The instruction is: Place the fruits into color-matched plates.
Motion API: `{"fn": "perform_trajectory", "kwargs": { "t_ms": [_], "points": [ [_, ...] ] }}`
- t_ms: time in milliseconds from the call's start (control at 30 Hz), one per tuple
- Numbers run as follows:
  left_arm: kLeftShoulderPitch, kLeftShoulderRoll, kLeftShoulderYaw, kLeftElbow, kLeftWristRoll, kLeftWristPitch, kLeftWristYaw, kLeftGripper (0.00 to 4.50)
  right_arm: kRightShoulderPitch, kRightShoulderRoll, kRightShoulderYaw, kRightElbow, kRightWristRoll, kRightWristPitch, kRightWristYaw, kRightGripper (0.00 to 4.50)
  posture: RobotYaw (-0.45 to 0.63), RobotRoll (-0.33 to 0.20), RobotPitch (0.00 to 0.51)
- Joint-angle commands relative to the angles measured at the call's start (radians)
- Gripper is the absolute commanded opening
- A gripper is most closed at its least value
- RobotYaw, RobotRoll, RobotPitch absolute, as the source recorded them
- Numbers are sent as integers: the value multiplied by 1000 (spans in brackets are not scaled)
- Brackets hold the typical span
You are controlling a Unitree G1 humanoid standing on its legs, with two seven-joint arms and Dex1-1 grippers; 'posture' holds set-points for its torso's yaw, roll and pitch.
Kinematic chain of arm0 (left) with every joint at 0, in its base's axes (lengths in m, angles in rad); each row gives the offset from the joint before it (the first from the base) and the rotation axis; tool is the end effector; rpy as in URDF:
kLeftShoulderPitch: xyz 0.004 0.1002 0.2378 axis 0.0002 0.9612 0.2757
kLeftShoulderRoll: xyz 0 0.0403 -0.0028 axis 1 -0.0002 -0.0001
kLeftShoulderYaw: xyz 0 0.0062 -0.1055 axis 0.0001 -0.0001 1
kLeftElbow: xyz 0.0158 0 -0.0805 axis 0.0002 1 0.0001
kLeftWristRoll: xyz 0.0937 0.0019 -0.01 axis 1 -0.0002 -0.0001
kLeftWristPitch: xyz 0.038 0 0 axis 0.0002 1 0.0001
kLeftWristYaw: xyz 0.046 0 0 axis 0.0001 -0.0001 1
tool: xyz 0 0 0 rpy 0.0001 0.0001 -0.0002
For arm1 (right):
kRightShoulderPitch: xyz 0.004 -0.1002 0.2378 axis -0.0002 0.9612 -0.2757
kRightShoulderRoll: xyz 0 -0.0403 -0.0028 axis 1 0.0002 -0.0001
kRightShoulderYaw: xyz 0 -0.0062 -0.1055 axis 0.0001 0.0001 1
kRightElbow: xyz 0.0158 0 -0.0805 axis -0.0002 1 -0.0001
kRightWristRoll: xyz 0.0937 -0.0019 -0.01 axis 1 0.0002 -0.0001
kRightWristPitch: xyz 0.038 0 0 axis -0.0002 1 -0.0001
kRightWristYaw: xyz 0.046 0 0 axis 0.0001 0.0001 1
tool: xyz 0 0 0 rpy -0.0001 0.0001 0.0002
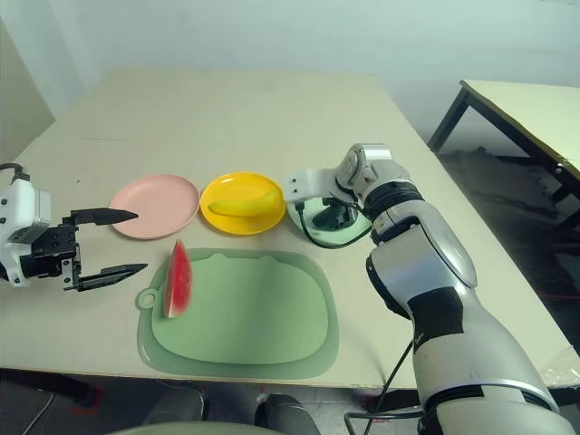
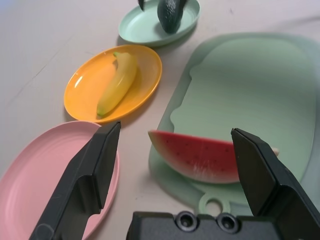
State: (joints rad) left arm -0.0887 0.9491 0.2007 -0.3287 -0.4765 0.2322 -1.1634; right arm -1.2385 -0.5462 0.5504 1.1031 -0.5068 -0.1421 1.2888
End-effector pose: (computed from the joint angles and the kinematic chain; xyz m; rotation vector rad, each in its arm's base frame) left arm 0.1984 0.2795 0.1987 0.5840 0.0748 -1.1406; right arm 0.3687 -0.1966 0.2200 -1.3035 0.7433 1.1209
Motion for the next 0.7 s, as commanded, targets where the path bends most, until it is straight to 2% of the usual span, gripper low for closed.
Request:
{"fn": "perform_trajectory", "kwargs": {
  "t_ms": [33, 100, 200, 333, 533, 700],
  "points": [
    [-16, 23, 0, 31, 28, -56, -38, 4500, 82, -40, -118, -288, 173, 146, 183, 4488, 216, 0, 0],
    [-27, 28, -13, 45, 39, -82, -56, 4500, 175, -68, -173, -484, 259, 279, 247, 4488, 210, 0, 0],
    [-75, 34, -59, 75, 72, -137, -96, 4500, 328, -95, -249, -800, 375, 594, 284, 4488, 197, 0, 0],
    [-177, 38, -141, 194, 162, -236, -153, 4500, 512, -142, -310, -1074, 450, 747, 220, 4488, 186, 0, 0],
    [-292, 16, -240, 366, 262, -407, -226, 4500, 677, -54, -438, -1356, 656, 936, 70, 4488, 160, 0, 0],
    [-374, -24, -302, 424, 279, -477, -270, 4500, 833, 72, -512, -1460, 734, 865, -128, 4488, 160, 0, 0]
  ]
}}
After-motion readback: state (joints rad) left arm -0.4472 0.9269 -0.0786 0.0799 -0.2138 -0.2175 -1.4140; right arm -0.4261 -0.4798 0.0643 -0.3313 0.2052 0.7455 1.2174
